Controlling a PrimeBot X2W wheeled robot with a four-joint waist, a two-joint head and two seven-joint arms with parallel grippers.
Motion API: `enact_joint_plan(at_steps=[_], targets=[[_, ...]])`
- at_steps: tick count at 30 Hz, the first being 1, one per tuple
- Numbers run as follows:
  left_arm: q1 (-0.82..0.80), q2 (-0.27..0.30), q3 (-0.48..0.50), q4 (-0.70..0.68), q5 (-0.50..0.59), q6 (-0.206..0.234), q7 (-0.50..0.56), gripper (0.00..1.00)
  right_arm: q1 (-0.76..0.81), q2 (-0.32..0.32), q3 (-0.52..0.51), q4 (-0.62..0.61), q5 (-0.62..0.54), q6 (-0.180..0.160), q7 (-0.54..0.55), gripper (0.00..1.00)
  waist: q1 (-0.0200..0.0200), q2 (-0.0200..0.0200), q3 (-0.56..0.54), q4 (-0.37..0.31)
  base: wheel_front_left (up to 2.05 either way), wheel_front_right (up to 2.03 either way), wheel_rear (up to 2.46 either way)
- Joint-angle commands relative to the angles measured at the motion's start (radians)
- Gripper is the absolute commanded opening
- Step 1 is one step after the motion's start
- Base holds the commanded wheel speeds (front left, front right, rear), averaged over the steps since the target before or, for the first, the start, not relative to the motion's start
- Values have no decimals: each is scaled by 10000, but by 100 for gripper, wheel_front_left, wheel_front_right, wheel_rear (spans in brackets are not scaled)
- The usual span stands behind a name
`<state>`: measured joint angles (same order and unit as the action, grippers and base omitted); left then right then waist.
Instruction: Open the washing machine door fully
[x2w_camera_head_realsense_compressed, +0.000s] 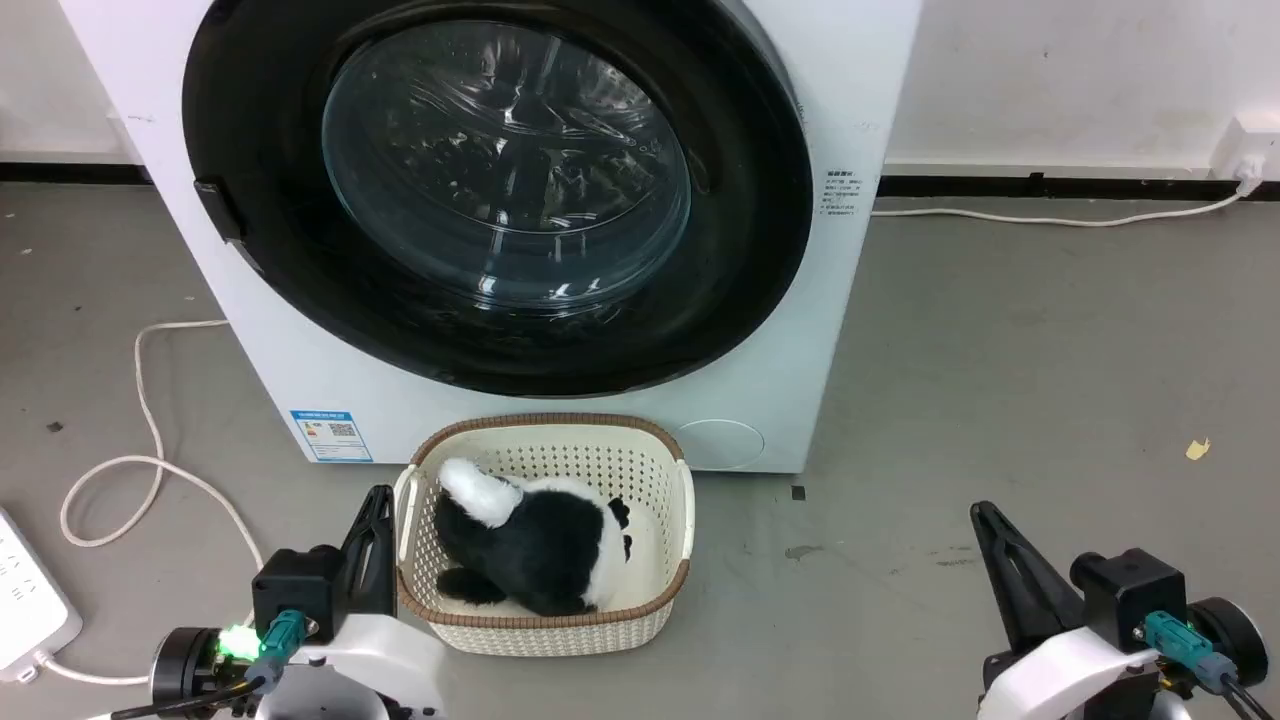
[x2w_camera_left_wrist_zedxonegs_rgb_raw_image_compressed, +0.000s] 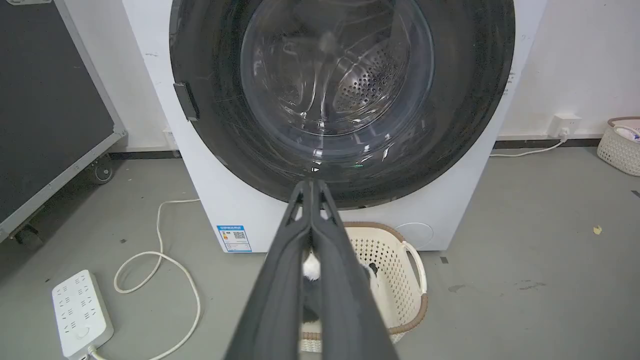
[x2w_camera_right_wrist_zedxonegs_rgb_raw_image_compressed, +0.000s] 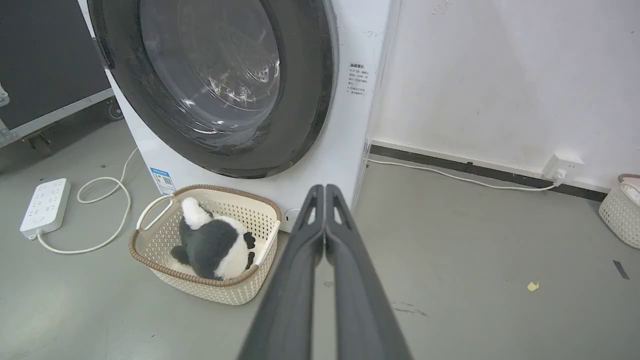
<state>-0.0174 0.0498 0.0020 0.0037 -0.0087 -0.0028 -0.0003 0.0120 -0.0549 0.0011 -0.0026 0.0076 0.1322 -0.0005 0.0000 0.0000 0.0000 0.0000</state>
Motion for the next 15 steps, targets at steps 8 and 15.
enact_joint_plan(at_steps=[8, 15], targets=[[174, 4, -20, -37, 87, 28, 3, 0, -120, 47, -11, 26, -76, -15, 5, 0, 0, 0, 0, 0, 0, 0, 0], [174, 4, -20, -37, 87, 28, 3, 0, -120, 47, -11, 26, -76, -15, 5, 0, 0, 0, 0, 0, 0, 0, 0]])
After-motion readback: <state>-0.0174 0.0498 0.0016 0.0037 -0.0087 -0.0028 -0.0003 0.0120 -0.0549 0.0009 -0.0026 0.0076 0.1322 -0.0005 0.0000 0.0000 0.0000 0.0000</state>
